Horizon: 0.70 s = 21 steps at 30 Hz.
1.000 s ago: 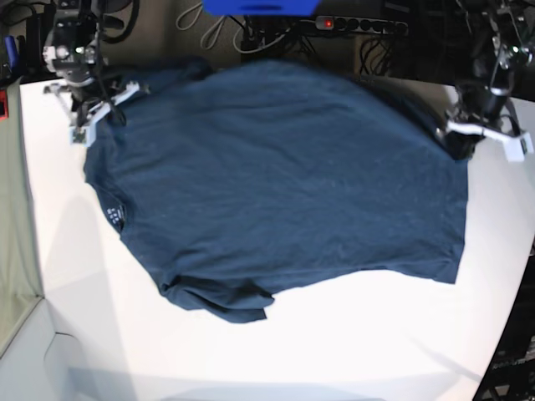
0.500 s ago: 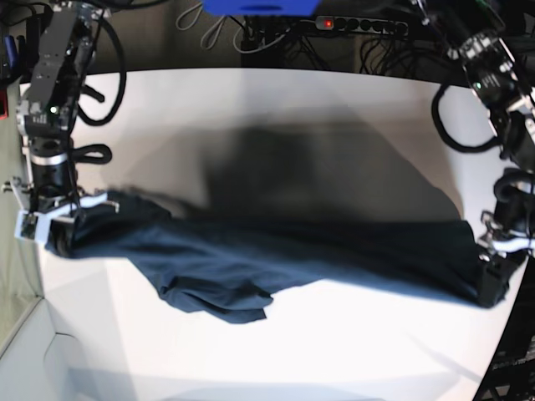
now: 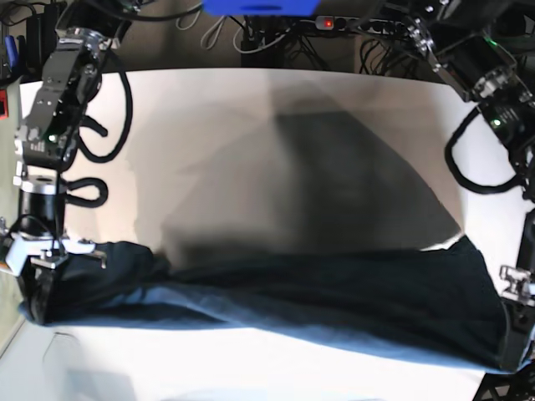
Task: Layout the t-shirt on the table in an organized manner, then fold the t-shirt properly
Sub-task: 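Lift the navy shirt by its shoulders with both grippers and lay it back down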
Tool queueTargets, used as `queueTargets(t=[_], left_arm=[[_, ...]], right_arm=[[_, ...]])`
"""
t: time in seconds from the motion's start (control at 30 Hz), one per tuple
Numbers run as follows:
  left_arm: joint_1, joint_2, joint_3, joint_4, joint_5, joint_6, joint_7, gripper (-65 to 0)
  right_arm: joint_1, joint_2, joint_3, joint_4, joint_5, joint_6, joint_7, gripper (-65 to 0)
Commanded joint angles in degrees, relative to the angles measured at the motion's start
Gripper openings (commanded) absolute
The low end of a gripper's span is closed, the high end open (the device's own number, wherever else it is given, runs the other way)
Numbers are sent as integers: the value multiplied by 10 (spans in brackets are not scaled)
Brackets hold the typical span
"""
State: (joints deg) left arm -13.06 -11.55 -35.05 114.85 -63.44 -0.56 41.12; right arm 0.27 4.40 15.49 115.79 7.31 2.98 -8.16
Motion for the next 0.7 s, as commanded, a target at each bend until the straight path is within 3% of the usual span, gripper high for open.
queueTargets(t=[0.0,0.23,0.5,0.67], left_arm=[[-11,-4,-1,9,-54,7,-8,-649],[-11,-8,-3,10,-174,7,-10,-649],[-40,-4,-6,9,-182,7,-25,-649],[-38,17,-26,3,-148,7,-48,-649]], right_arm=[[8,5,4,13,-2,-4,39,-650],[21,-11,5,11,-1,-6,158,-650],[114,-70,27,12,-1,-6,162,-650],[159,-73,23,9,-4,-7,137,-650]])
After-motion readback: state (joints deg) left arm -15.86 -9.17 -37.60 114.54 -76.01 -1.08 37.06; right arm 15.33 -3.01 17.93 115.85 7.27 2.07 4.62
